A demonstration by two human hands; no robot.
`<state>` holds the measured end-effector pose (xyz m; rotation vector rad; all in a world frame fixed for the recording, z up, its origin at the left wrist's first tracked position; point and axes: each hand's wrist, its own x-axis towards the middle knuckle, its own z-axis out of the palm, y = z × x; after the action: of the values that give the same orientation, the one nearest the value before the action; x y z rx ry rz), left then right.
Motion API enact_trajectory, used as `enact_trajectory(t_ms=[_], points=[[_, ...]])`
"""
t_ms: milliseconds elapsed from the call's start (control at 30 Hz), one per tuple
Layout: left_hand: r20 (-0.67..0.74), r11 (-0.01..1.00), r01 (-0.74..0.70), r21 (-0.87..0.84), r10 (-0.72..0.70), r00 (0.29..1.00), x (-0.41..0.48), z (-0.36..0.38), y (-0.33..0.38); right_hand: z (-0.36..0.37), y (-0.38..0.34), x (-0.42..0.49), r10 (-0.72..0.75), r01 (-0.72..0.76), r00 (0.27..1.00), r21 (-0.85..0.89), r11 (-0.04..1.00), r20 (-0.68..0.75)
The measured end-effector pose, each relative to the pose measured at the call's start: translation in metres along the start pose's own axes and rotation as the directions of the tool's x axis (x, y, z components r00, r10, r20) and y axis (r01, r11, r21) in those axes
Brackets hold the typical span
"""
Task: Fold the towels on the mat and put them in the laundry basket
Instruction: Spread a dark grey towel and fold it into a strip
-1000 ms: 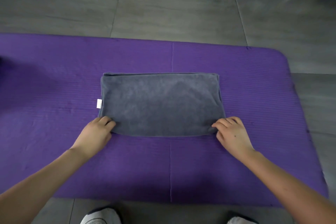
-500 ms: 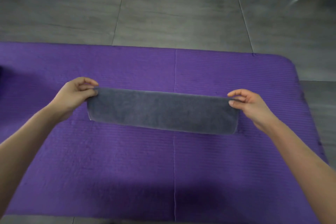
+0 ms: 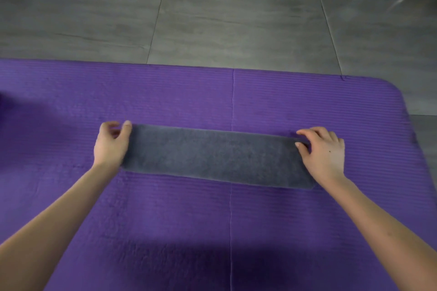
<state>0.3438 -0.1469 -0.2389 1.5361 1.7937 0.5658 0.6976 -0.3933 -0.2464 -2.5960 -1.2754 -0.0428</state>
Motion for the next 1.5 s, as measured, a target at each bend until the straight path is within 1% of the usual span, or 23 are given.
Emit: enact_trajectory(t_ms=[67,133,200,300,400,467,533,600,667,767,800,867,967,1033,1067,1100,1167,1233,1267,1300,1333,1433,1500], points=[[0.13,0.947,0.164,-0.276,-0.132,0.983,-0.012,-0.015,-0.01,-0.005,-0.005,-0.013,-0.134,0.127,0.98,-0.056,0.99,-0.145],[0.252,0.906,0.224,-0.358,-0.137,0.958,-0.025,-0.029,-0.021,-0.009,-0.014,-0.031,-0.262,0.251,0.947,-0.078,0.965,-0.185],[0.302,0.908,0.217,-0.359,-0.107,0.947,-0.034,-0.035,-0.033,-0.008,-0.022,-0.05,-0.344,0.337,0.929,-0.071,0.939,-0.136],[0.316,0.93,0.164,-0.33,-0.055,0.947,-0.045,-0.033,-0.046,0.0,-0.021,-0.072,-0.383,0.387,0.922,-0.104,0.916,0.053],[0.266,0.986,0.065,-0.152,-0.023,0.964,-0.05,-0.024,-0.049,0.005,-0.008,-0.081,-0.395,0.429,0.891,-0.137,0.893,0.222],[0.219,0.994,-0.016,0.113,-0.009,0.976,-0.048,-0.021,-0.045,0.005,0.0,-0.081,-0.412,0.464,0.869,-0.167,0.87,0.273],[0.211,0.942,-0.079,0.328,0.009,0.977,-0.044,-0.019,-0.036,0.003,0.007,-0.079,-0.433,0.479,0.869,-0.185,0.858,0.24],[0.225,0.918,-0.032,0.394,-0.063,0.972,-0.037,-0.017,-0.029,0.002,0.015,-0.076,-0.47,0.499,0.865,-0.203,0.843,0.174],[0.255,0.952,0.114,0.284,-0.189,0.948,-0.027,-0.013,-0.03,0.001,0.021,-0.073,-0.51,0.523,0.852,-0.209,0.826,0.115],[0.296,0.946,0.32,-0.052,-0.291,0.91,-0.016,-0.008,-0.021,-0.002,0.015,-0.082,-0.545,0.544,0.837,-0.182,0.819,0.045],[0.277,0.95,0.296,-0.104,-0.258,0.926,-0.008,-0.007,-0.015,-0.004,0.009,-0.091,-0.571,0.569,0.819,-0.179,0.802,0.045],[0.17,0.981,0.138,-0.136,-0.115,0.979,0.011,-0.003,0.006,-0.006,-0.007,-0.114,-0.639,0.644,0.764,-0.168,0.747,0.089],[0.076,0.96,-0.003,-0.279,0.025,0.997,0.032,0.012,0.048,-0.009,-0.046,-0.142,-0.698,0.71,0.703,-0.085,0.699,0.132],[0.095,0.97,-0.116,-0.215,0.139,0.986,0.026,0.021,0.064,-0.01,-0.075,-0.151,-0.706,0.71,0.7,-0.003,0.704,0.103],[0.099,0.956,-0.283,-0.078,0.29,0.952,0.012,0.021,0.069,-0.012,-0.089,-0.154,-0.703,0.703,0.705,0.039,0.71,0.096],[0.122,0.874,-0.483,0.057,0.474,0.872,-0.007,0.019,0.069,-0.013,-0.101,-0.156,-0.696,0.691,0.712,0.085,0.718,0.092],[0.27,0.525,-0.833,0.175,0.788,0.553,-0.052,0.011,0.053,-0.017,-0.118,-0.159,-0.668,0.647,0.739,0.185,0.74,0.086],[0.471,0.24,-0.966,0.095,0.844,0.256,-0.103,0.001,0.02,-0.02,-0.125,-0.159,-0.624,0.585,0.778,0.28,0.761,0.07],[0.539,0.155,-0.986,0.054,0.827,0.159,-0.125,-0.002,0.0,-0.021,-0.127,-0.158,-0.602,0.558,0.796,0.315,0.768,0.057],[0.592,0.118,-0.992,0.039,0.797,0.119,-0.146,-0.003,-0.017,-0.021,-0.127,-0.157,-0.584,0.536,0.811,0.344,0.771,0.046],[0.614,0.114,-0.992,0.047,0.78,0.118,-0.163,-0.001,-0.033,-0.022,-0.127,-0.156,-0.566,0.514,0.823,0.368,0.775,0.043],[0.582,0.184,-0.97,0.161,0.776,0.243,-0.187,0.017,-0.052,-0.025,-0.123,-0.156,-0.548,0.479,0.832,0.386,0.789,0.088],[0.565,0.197,-0.958,0.208,0.775,0.282,-0.19,0.026,-0.053,-0.022,-0.113,-0.16,-0.583,0.498,0.798,0.376,0.781,0.154]])
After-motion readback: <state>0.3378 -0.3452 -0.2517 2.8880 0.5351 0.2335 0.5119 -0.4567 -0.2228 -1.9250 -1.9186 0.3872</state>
